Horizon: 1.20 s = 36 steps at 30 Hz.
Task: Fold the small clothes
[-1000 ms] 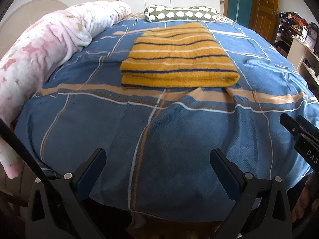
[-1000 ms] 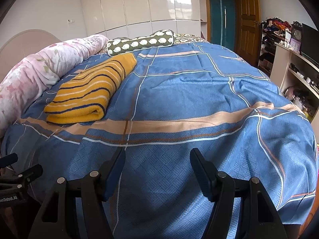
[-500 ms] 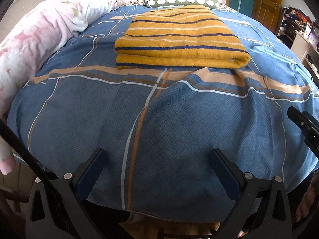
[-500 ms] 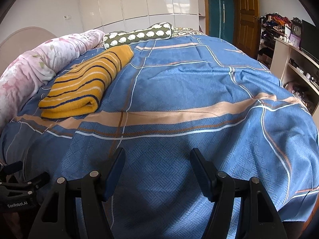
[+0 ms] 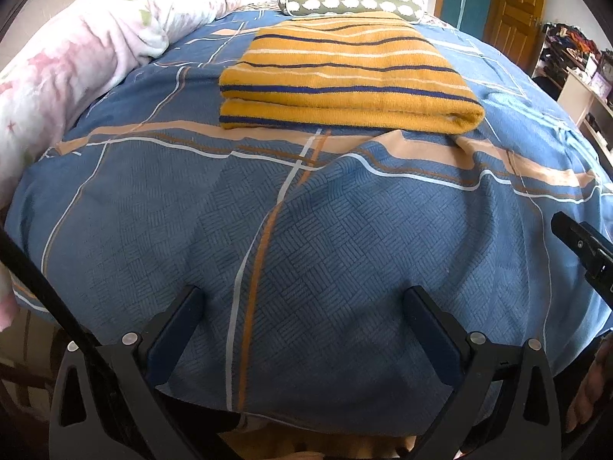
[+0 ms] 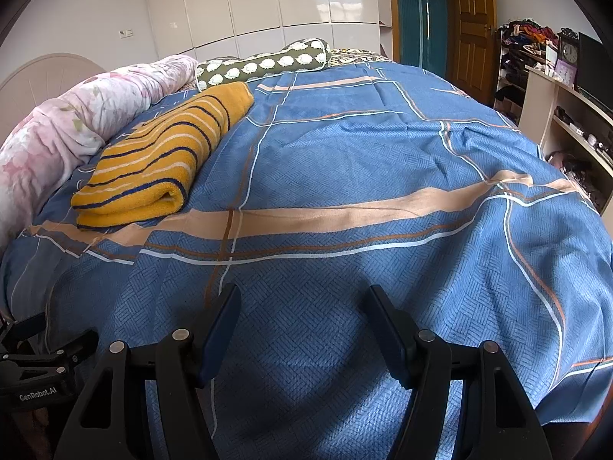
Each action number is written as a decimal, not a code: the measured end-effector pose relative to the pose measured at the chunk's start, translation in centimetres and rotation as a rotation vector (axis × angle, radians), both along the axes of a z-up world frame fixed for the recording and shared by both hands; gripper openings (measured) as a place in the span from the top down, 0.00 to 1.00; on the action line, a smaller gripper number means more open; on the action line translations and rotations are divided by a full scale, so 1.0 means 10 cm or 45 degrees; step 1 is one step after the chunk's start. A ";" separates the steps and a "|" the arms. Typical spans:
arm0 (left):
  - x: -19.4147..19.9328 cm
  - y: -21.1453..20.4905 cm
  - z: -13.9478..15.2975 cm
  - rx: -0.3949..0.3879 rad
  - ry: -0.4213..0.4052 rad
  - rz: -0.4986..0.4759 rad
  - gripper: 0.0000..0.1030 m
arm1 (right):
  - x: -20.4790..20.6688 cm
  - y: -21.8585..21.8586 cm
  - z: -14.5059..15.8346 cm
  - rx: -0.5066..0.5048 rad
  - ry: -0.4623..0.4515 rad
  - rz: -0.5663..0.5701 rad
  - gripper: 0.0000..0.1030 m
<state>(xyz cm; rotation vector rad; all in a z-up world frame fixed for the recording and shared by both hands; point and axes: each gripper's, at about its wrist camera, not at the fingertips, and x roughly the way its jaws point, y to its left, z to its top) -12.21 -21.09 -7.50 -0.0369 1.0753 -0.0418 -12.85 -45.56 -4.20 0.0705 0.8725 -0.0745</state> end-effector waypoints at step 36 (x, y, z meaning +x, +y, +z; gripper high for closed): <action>-0.17 1.22 0.85 -0.158 -0.256 0.248 0.00 | 1.90 1.04 0.28 0.027 0.191 0.378 0.73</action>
